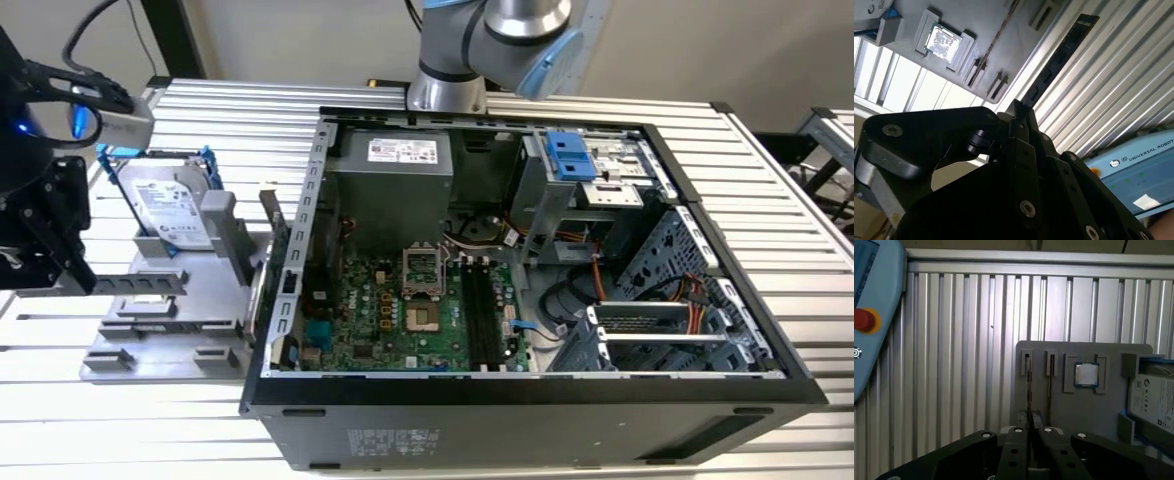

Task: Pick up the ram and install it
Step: 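Pick up the ram and move it above insertion slot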

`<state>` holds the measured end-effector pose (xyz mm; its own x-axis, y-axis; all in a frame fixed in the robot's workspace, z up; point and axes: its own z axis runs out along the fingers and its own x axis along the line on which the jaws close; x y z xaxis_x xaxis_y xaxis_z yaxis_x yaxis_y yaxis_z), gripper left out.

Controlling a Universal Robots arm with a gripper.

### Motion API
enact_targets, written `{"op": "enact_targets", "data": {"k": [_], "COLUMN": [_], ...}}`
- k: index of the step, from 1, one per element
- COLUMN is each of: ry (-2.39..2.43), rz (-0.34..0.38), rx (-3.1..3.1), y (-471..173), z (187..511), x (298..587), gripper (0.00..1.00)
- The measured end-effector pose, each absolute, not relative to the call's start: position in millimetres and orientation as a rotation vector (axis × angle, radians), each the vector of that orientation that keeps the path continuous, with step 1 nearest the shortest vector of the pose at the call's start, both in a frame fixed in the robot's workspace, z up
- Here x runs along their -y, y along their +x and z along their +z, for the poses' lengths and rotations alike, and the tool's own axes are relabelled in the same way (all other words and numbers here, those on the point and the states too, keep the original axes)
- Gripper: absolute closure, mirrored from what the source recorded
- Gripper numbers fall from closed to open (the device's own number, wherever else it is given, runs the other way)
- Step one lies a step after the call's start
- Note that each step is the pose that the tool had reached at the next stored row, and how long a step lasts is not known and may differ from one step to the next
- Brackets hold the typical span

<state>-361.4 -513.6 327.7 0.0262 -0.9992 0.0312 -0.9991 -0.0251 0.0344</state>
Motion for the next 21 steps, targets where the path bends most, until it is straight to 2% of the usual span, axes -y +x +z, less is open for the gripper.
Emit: {"op": "enact_targets", "data": {"k": [17,21], "ry": [2.215,2.215], "rz": [-0.003,-0.002], "rx": [2.162,2.161], "y": [-361,-361], "z": [401,402], "x": [514,514], "gripper": [1.0,1.0]}}
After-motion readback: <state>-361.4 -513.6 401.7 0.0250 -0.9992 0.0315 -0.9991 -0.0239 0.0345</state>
